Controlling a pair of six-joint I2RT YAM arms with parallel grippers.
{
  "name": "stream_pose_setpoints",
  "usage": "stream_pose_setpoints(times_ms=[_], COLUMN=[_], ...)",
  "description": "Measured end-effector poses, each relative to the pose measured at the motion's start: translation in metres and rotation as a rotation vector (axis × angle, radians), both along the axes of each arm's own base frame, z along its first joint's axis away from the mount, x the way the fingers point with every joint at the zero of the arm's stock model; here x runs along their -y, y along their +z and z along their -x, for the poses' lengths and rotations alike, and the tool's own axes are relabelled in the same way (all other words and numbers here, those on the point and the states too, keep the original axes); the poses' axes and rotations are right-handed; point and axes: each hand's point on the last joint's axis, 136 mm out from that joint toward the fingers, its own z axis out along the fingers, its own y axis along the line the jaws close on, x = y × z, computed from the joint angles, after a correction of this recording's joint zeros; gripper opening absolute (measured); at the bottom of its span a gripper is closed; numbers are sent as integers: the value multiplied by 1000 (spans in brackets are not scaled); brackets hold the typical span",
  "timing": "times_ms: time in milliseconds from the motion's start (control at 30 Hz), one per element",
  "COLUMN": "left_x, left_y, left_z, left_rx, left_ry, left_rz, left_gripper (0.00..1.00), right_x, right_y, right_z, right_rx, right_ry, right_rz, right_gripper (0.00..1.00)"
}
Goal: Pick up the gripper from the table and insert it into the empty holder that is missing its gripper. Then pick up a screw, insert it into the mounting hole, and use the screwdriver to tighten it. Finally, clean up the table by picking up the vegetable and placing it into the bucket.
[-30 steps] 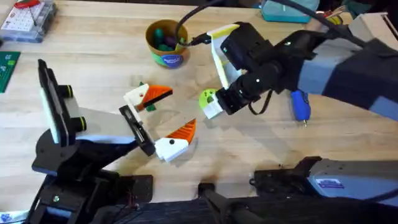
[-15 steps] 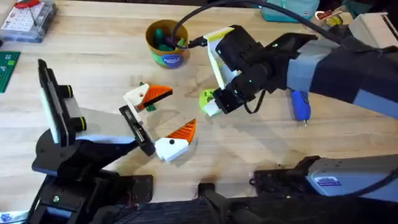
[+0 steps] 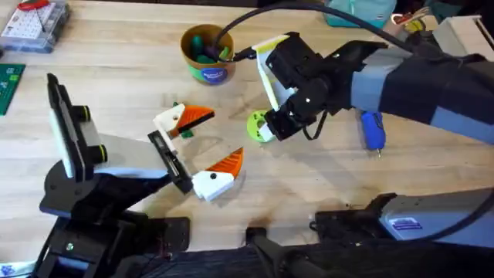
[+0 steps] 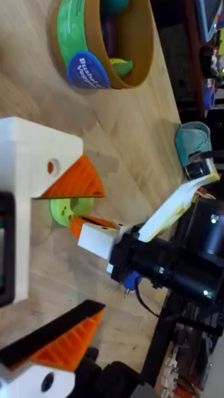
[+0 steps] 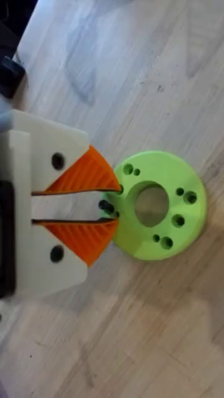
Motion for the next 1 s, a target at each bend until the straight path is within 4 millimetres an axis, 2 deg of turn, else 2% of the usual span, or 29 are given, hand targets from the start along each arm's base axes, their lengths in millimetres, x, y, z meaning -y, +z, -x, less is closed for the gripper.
stream_pose_setpoints(times_ms=[100, 233, 467, 633, 733, 900, 1000], left_x=[0, 0, 0, 0, 0, 0, 0], left_y=[0, 0, 0, 0, 0, 0, 0], left_z=[0, 0, 0, 0, 0, 0, 0], left_rx=[0, 0, 0, 0, 0, 0, 0], left_ry=[0, 0, 0, 0, 0, 0, 0], left_rz=[0, 0, 0, 0, 0, 0, 0], left_gripper=[990, 990, 990, 990, 990, 990, 990], right_x=[1, 2, 2, 6, 6, -5, -8], right_y=[0, 0, 0, 4, 18, 56, 71], right_z=[-1, 0, 0, 8, 9, -6, -11], right_rx=[1, 1, -4, -67, -98, -57, -39], right_ry=[-1, -3, -3, -1, -1, 3, 7], right_rz=[6, 9, 11, 47, 65, 36, 23], right_gripper=[155, 11, 4, 4, 4, 4, 4])
